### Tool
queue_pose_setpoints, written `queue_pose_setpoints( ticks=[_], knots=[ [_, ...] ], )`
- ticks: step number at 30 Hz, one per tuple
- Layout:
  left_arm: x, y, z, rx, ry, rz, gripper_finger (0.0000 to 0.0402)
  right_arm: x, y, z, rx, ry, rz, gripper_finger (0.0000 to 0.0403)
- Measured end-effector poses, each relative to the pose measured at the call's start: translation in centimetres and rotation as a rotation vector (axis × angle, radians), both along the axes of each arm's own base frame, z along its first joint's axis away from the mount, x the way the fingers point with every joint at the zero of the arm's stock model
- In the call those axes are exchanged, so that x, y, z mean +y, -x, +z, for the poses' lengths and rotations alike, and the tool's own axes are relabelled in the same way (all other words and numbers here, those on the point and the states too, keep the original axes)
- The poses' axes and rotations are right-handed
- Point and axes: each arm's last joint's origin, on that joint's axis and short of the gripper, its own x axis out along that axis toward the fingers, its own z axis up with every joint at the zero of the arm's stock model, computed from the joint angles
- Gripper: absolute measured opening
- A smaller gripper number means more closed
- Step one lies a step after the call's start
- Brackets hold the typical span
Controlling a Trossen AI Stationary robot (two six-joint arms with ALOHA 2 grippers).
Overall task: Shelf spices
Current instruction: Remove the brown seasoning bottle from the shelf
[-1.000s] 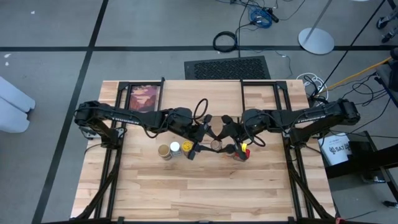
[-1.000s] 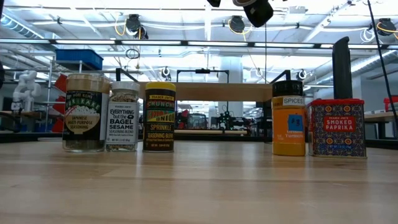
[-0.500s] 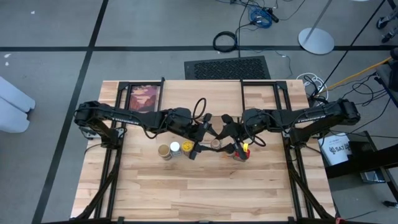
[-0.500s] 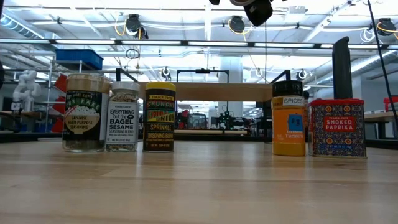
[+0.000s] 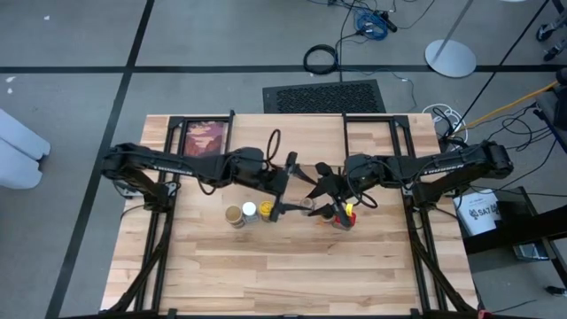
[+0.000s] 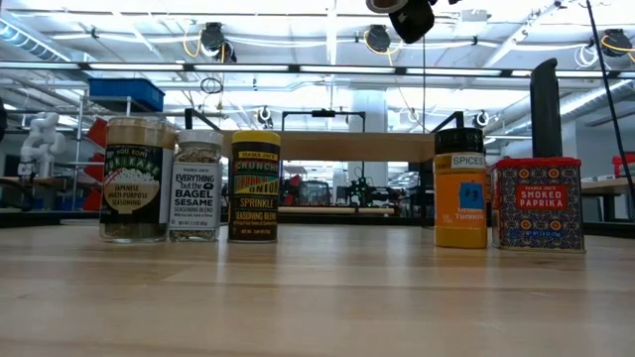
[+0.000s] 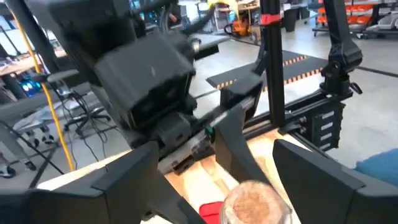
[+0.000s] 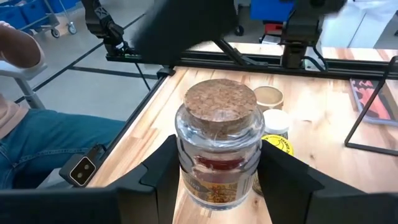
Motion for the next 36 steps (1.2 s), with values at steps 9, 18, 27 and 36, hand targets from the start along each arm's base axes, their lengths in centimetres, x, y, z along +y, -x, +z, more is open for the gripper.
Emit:
queue_pose_setpoints(
  ticks=[9, 18, 27, 36],
  knots=[
    [-0.7, 3.1, 3.5, -0.078, -0.003, 0.015, 0.0327, -0.1, 1.0, 1.0, -0.032, -0.001, -0.003, 0.0171],
    [-1.3, 7.8, 6.7, -0.082, -0.016, 0.191, 0.0327, -0.6, 5.0, 2.9, 0.005, -0.010, -0.091, 0.0171],
    [-2.4, 9.9, 6.7, 0.011, -0.047, 0.281, 0.0327, -1.2, 9.8, 3.2, 0.176, -0.084, -0.307, 0.0171],
    [-3.0, 10.2, 6.0, 0.078, -0.071, 0.309, 0.0327, -0.8, 12.0, 2.1, 0.369, -0.159, -0.377, 0.0171]
  ],
)
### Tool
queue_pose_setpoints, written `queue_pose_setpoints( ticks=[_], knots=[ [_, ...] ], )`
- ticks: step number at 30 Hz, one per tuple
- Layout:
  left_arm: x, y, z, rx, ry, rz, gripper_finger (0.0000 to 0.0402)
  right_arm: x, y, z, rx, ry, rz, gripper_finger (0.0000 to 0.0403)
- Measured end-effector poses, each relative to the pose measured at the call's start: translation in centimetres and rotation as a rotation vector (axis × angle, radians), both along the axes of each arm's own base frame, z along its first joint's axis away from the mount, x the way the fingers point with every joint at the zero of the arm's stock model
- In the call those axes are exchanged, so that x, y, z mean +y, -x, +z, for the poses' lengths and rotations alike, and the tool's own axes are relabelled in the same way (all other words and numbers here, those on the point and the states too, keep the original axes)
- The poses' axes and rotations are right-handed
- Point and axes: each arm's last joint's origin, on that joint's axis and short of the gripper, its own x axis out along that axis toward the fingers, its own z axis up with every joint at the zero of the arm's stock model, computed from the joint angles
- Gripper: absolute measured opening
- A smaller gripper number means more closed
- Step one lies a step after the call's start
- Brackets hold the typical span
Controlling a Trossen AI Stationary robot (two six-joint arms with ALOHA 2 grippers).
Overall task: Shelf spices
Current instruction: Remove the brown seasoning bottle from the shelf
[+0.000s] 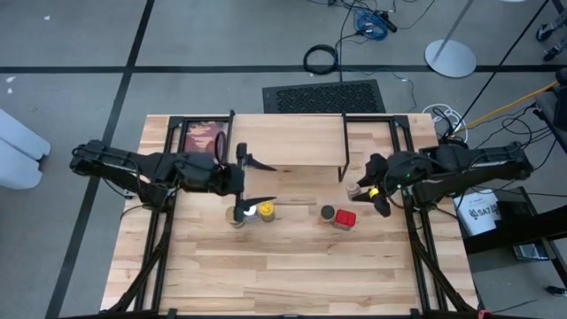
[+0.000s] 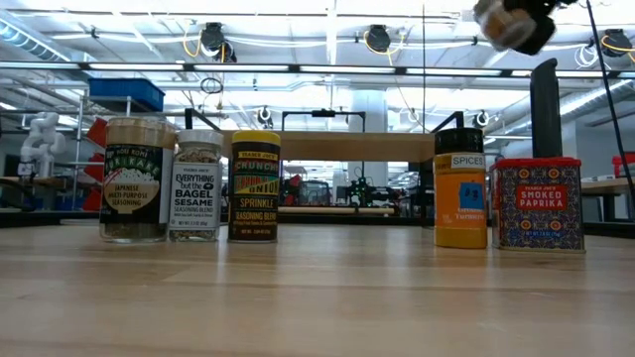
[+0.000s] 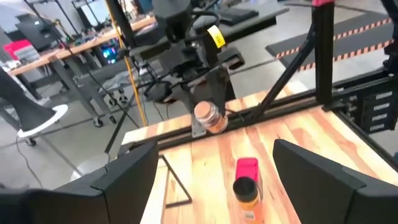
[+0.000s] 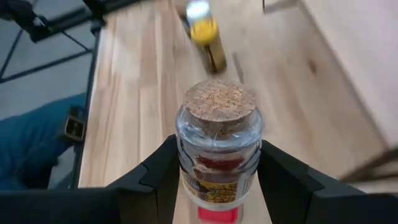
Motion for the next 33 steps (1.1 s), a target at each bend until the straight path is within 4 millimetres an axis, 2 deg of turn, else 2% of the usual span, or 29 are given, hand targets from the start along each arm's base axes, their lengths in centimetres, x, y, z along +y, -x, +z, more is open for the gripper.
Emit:
queue_pose_setpoints(
  ticks=[10, 25, 33],
  knots=[
    [-0.4, 0.2, -0.7, 0.070, 0.040, 0.013, 0.0327, 2.4, 1.8, -2.2, 0.200, -0.092, -0.071, 0.0171],
    [-0.4, 0.2, -0.7, 0.070, 0.034, 0.014, 0.0327, 7.1, 3.0, -10.4, 0.187, -0.206, -0.206, 0.0171],
    [-0.4, 0.2, -0.6, 0.059, 0.024, 0.011, 0.0327, 8.9, 3.6, -11.9, 0.179, -0.168, -0.230, 0.0171]
  ],
)
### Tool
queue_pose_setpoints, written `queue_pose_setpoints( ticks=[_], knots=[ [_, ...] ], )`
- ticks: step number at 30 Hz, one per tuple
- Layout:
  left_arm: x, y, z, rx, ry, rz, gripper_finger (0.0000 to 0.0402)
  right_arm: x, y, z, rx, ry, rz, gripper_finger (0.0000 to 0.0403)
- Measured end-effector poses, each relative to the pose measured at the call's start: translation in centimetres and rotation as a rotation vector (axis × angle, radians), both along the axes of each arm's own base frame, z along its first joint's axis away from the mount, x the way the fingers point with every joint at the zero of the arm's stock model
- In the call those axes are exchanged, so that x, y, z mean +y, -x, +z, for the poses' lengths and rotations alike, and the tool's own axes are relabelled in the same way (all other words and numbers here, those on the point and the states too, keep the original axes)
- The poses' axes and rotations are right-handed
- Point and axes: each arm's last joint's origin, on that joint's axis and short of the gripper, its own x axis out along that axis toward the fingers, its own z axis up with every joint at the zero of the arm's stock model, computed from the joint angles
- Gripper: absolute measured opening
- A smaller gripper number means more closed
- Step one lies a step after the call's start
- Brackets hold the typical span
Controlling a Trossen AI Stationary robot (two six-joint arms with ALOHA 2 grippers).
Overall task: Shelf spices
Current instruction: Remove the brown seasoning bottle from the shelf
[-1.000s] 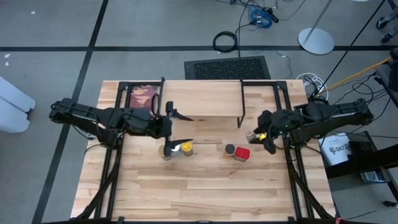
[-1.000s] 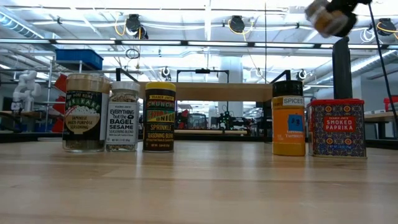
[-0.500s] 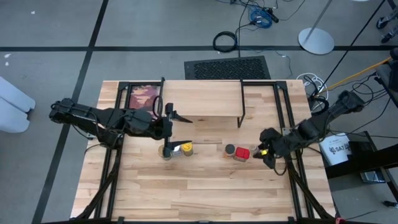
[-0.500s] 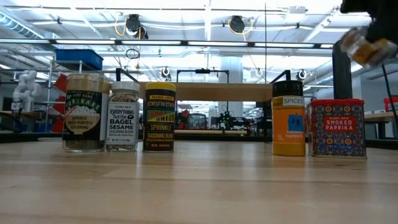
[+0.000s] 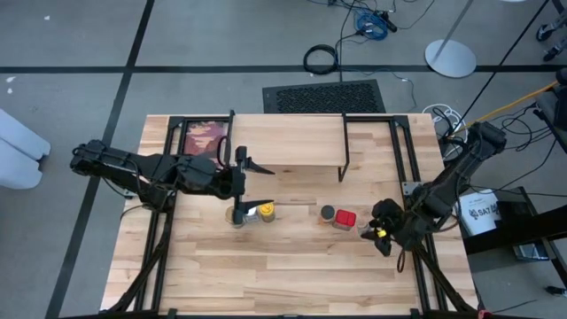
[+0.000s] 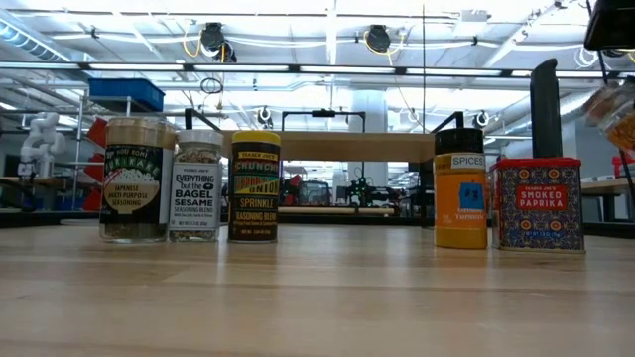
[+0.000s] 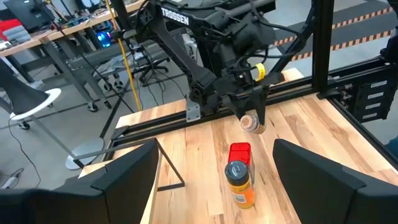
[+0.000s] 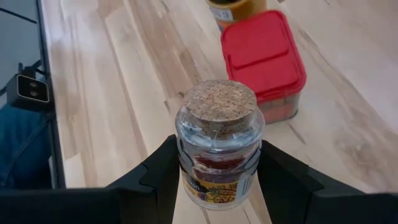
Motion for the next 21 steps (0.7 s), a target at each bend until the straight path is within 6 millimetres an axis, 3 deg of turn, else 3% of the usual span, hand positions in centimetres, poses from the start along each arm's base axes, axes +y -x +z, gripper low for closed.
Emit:
queue_pose_setpoints(
  ticks=[14, 21],
  knots=[
    [0.0, 0.0, 0.1, -0.009, 0.003, 0.000, 0.0327, 3.3, -1.5, -3.2, 0.043, -0.006, -0.082, 0.0171],
    [0.0, 0.0, 0.1, -0.009, 0.010, 0.002, 0.0327, 4.2, -1.5, -5.3, 0.036, 0.028, -0.224, 0.0171]
  ],
)
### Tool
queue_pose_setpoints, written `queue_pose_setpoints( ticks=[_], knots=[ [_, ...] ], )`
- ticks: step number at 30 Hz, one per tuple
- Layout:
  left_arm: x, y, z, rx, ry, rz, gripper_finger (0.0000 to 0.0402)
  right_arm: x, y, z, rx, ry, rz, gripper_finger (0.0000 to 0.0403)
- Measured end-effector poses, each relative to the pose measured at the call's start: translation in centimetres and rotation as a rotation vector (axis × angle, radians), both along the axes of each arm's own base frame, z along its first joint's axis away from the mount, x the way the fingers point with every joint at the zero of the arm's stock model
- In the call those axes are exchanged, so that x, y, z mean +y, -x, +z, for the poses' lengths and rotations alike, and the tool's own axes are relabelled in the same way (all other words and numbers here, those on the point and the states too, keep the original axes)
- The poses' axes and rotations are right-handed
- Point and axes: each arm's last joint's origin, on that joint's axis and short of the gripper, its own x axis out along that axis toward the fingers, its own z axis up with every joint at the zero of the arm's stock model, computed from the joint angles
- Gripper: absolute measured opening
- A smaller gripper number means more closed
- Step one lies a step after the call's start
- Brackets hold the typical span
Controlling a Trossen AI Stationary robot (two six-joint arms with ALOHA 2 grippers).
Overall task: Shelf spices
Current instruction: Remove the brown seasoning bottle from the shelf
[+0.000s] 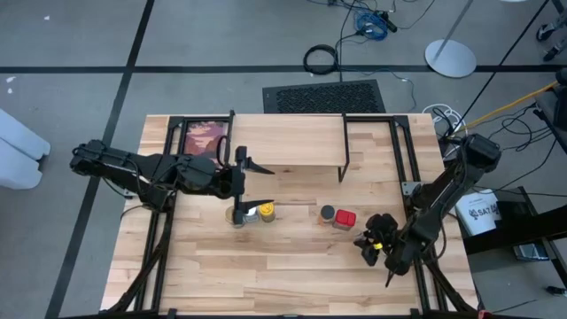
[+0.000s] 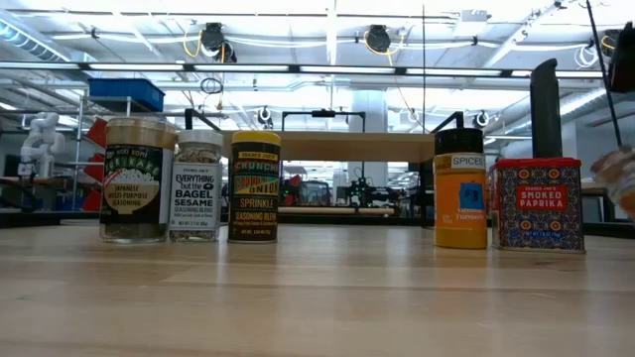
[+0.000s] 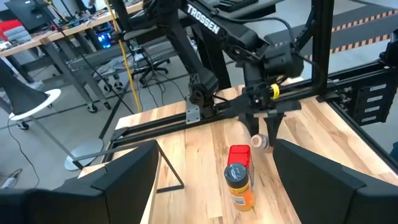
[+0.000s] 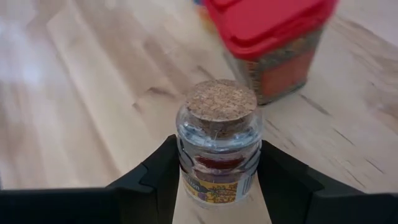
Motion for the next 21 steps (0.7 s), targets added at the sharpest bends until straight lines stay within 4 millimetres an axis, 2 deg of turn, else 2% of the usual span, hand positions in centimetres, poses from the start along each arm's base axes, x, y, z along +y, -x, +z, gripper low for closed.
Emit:
queue_pose_setpoints(
  ticks=[7, 21],
  knots=[
    [0.0, 0.0, 0.0, -0.001, 0.017, 0.004, 0.0327, 0.1, 0.0, -2.0, 0.025, 0.040, -0.137, 0.0171],
    [-0.1, -0.3, -0.1, -0.010, 0.017, 0.003, 0.0327, -0.3, 0.2, -2.4, 0.025, 0.103, -0.179, 0.0171]
  ],
)
